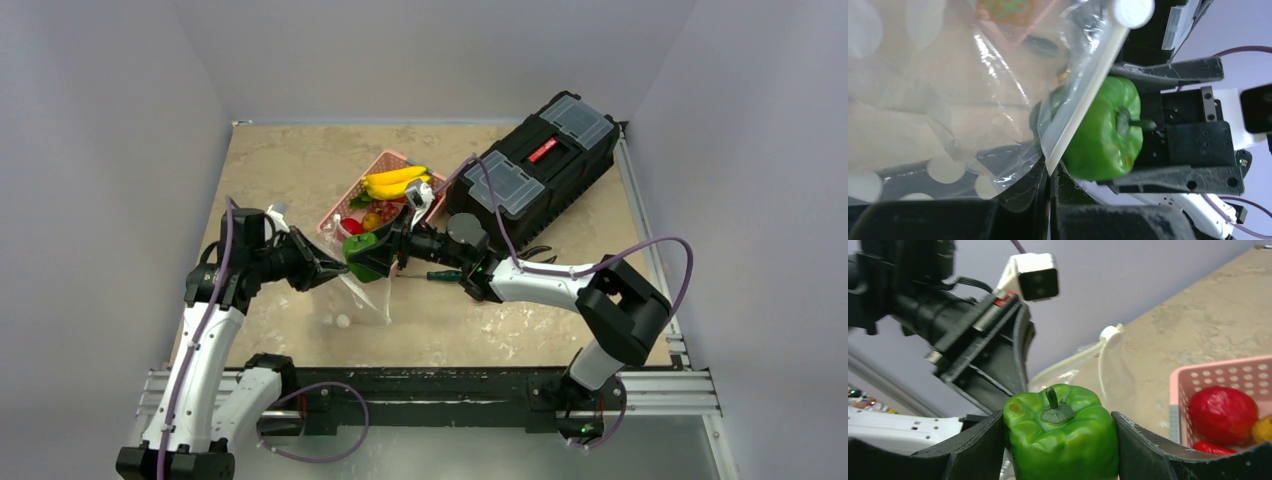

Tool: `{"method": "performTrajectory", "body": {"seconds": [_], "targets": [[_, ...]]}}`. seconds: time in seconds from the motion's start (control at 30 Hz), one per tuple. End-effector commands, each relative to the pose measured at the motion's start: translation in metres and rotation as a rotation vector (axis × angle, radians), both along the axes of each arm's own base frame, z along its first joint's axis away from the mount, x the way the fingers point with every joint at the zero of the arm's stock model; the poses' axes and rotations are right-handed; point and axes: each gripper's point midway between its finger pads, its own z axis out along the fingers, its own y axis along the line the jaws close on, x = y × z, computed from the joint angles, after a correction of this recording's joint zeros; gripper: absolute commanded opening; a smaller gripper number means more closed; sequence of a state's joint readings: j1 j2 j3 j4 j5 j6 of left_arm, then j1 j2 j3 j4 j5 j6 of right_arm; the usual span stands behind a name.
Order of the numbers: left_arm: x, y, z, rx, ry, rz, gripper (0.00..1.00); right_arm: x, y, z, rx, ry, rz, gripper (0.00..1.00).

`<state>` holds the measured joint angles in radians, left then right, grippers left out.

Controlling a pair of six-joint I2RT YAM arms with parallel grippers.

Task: Place the food in the zip-top bag and seal the zipper
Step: Place the fake vegetable in the zipper food storage bag.

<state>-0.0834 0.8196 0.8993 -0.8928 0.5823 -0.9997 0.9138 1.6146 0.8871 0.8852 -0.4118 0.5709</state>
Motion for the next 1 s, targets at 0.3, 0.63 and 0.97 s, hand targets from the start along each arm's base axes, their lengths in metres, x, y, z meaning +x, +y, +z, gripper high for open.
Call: {"method": "performTrajectory", "body": {"seconds": [0.3,0.63,0.97], "targets": [[-0.006,-0.008,0.031,-0.019,-0.138,-0.099,0.0,0.003,0.0,0.003,-0.106,-0.037,-0.052,0.08],[-0.001,-0.01,0.026,-0.021,-0.19,-0.131,0.0,-0.027,-0.004,0.032,-0.05,0.031,0.003,0.6],[-0.001,-0.015,0.03,-0.055,-0.224,-0.147,0.0,-0.027,-0.002,0.042,-0.06,0.106,0.005,0.99]]}}
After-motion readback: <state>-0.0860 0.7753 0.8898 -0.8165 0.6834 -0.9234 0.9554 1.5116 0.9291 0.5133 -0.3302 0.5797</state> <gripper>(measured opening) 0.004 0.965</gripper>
